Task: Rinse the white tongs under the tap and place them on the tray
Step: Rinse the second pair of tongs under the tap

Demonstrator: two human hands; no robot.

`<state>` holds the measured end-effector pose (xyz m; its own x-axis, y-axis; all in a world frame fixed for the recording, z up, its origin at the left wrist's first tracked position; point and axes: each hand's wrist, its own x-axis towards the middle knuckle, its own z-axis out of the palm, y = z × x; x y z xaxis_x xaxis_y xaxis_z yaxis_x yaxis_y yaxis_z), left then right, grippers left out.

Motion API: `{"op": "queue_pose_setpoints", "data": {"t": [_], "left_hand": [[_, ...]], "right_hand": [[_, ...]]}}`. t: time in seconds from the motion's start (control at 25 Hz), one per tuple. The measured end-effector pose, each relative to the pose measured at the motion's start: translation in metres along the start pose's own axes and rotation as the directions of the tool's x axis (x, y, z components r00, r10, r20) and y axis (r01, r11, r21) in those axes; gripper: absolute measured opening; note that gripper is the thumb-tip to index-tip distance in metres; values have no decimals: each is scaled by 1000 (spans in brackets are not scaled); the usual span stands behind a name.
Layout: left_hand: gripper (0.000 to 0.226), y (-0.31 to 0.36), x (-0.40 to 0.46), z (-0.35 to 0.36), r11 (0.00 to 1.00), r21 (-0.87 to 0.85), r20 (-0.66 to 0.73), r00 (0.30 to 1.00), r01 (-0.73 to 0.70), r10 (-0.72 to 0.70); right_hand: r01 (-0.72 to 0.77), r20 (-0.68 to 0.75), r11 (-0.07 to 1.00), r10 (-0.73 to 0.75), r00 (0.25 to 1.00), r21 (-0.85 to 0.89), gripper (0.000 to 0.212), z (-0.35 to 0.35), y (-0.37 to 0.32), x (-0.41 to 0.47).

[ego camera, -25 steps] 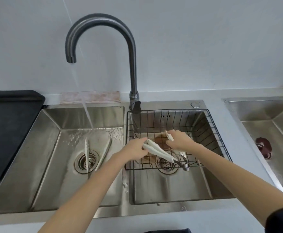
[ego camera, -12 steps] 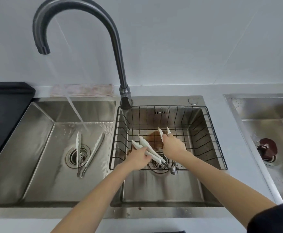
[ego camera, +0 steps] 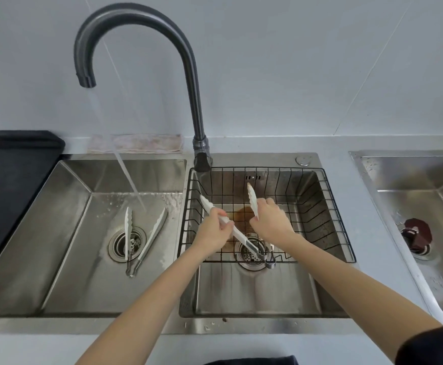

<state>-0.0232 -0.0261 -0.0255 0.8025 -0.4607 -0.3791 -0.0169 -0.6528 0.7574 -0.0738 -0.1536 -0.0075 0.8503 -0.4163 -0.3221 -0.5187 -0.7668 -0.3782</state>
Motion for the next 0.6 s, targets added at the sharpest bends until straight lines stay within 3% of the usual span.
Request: {"op": "queue_pose_setpoints", "data": {"t": [0.08, 0.28, 0.52, 0.6], "left_hand": [[23, 0, -6, -10, 993, -116, -107, 994, -33, 20], [25, -19, -26, -39, 942, -334, -201, 979, -43, -26], [35, -59, -42, -92, 907, -420, -223, 969, 3, -107], [38, -75, -44, -112, 906, -422, -219, 966, 34, -138]], "right_hand": [[25, -21, 999, -24, 999, 47, 33, -1, -13, -6], [98, -43, 982, -92, 995, 161, 40, 10, -51, -16], [121, -14, 932, -124, 992, 342, 58, 38, -107, -28], [137, -23, 913, -139, 990, 385, 49, 48, -130, -27]]}}
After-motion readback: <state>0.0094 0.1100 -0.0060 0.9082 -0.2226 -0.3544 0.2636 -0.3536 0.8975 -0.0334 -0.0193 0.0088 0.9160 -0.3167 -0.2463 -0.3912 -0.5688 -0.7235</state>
